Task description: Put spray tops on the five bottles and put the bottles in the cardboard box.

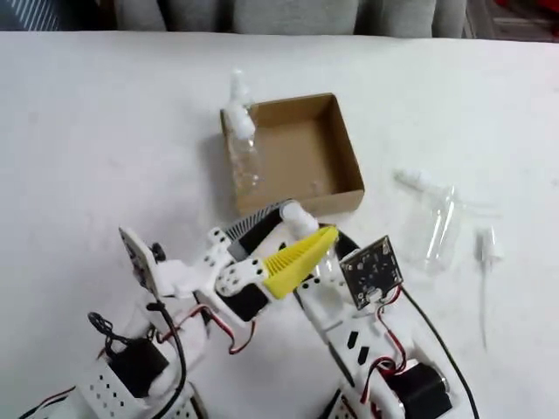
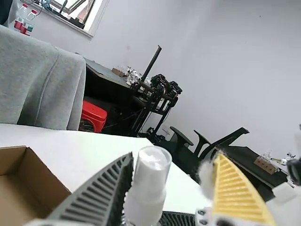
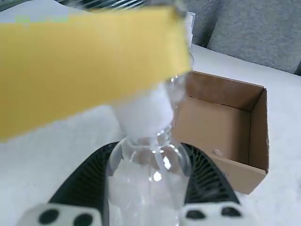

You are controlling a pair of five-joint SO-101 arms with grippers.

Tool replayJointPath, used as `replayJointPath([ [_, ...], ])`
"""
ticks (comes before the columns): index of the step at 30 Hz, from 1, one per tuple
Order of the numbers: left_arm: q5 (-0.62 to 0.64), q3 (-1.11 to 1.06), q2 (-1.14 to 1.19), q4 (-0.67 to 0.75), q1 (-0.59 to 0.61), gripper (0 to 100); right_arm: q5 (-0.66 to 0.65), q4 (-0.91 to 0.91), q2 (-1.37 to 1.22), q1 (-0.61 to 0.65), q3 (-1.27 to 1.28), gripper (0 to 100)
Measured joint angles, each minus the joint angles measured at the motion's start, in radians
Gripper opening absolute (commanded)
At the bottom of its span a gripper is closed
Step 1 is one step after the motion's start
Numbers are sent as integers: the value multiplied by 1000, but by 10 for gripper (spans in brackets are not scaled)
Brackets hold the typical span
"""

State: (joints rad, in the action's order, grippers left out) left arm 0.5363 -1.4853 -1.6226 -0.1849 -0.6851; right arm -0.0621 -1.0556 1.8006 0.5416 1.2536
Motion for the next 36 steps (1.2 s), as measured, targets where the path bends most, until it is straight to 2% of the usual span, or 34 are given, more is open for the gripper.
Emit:
replayJointPath([
  [4, -3, 49, -26, -135, 0, 260, 0, 0, 0, -60, 0, 15],
  [11, -66, 265, -206, -528, 0, 256, 0, 0, 0, -135, 0, 15],
  [16, -75, 341, -207, -740, -3, 255, 0, 95, 0, -209, 0, 15],
  [23, -75, 298, -204, -756, -11, 255, 3, 278, 0, -256, 0, 15],
  [25, -75, 290, -206, -756, -11, 238, 44, 322, 0, -259, 0, 15],
  [27, -75, 290, -206, -756, -38, 172, 91, 367, 0, -269, 0, 15],
  [30, -75, 290, -206, -756, -110, 6, 129, 442, -48, -264, 0, 15],
  [33, -74, 284, -206, -756, -144, 67, 138, 529, -160, -235, -3, 15],
  [36, -110, 247, -206, -756, -150, 45, 149, 559, -308, -203, -63, 15],
])
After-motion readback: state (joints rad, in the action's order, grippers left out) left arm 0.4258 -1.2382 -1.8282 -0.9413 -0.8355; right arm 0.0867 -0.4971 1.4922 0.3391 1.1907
